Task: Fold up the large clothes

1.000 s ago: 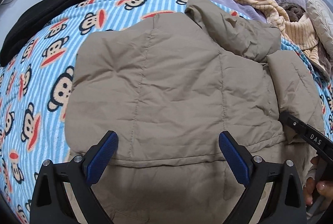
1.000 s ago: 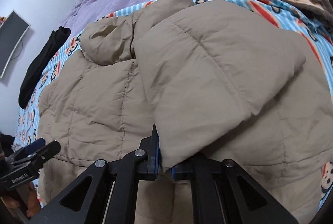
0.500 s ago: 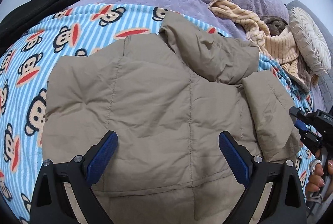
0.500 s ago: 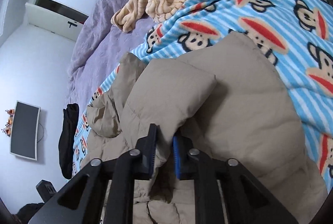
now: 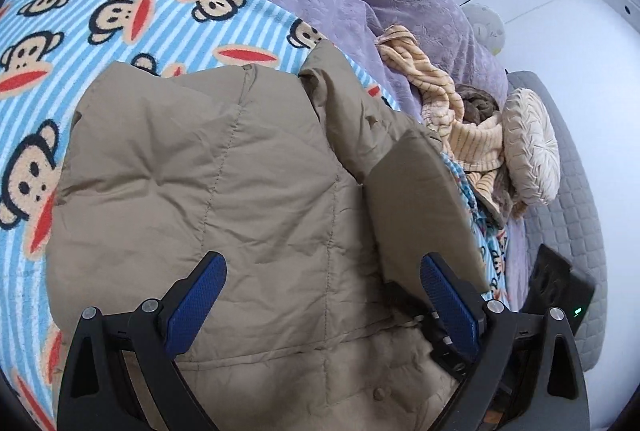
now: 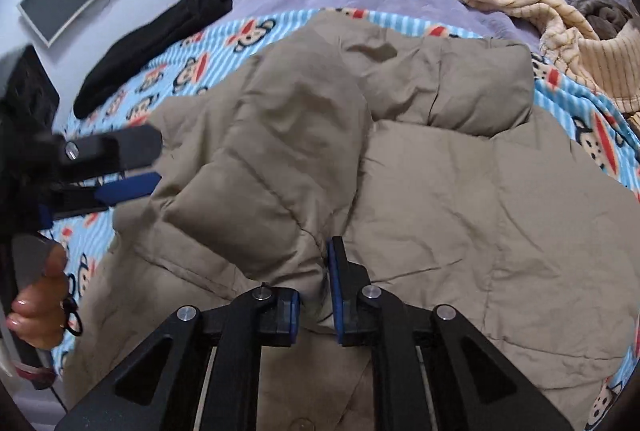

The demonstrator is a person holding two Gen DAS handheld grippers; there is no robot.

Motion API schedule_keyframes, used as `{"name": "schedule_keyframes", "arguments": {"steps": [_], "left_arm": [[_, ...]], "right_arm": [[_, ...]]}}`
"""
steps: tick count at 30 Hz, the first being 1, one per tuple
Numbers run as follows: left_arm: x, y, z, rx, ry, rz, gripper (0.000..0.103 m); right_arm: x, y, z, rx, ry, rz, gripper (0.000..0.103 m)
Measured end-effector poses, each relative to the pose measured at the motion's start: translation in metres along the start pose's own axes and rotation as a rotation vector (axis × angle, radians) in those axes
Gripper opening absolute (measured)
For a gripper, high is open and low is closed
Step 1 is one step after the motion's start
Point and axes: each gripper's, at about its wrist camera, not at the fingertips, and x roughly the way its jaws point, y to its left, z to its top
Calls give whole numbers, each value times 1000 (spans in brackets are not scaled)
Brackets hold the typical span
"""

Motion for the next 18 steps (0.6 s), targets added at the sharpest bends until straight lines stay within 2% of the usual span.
{"name": "schedule_keyframes", "arguments": {"steps": [1,3,4,6,8,14,16,17,18], "left_arm": [[1,-1,0,-3,6,-20,98],[4,-5,2,-4,14,-53,98],[6,-8,2,-3,20,-67,98],[13,-12,2,-3,38,-82,98],[20,-13,2,4,54,-68,98],[47,-14,-1,24,102,20,98],[56,-19,0,35,116,32,88],[62,-22,0,39,135,41,76],[68,-23,0,42,151,56,54]], "right_arm": [[2,0,-2,-2,14,-1,29],[-4,-7,-7,23,20,19,61],[-12,-14,-10,49,11,30,66],[-29,-35,-19,126,-11,52,69],[-47,-72,-34,269,-22,87,69],[-75,-193,-118,810,-67,213,69],[-81,-222,-136,925,-116,233,69],[-82,-230,-140,955,-140,243,69],[-82,-239,-142,984,-164,247,67]]}}
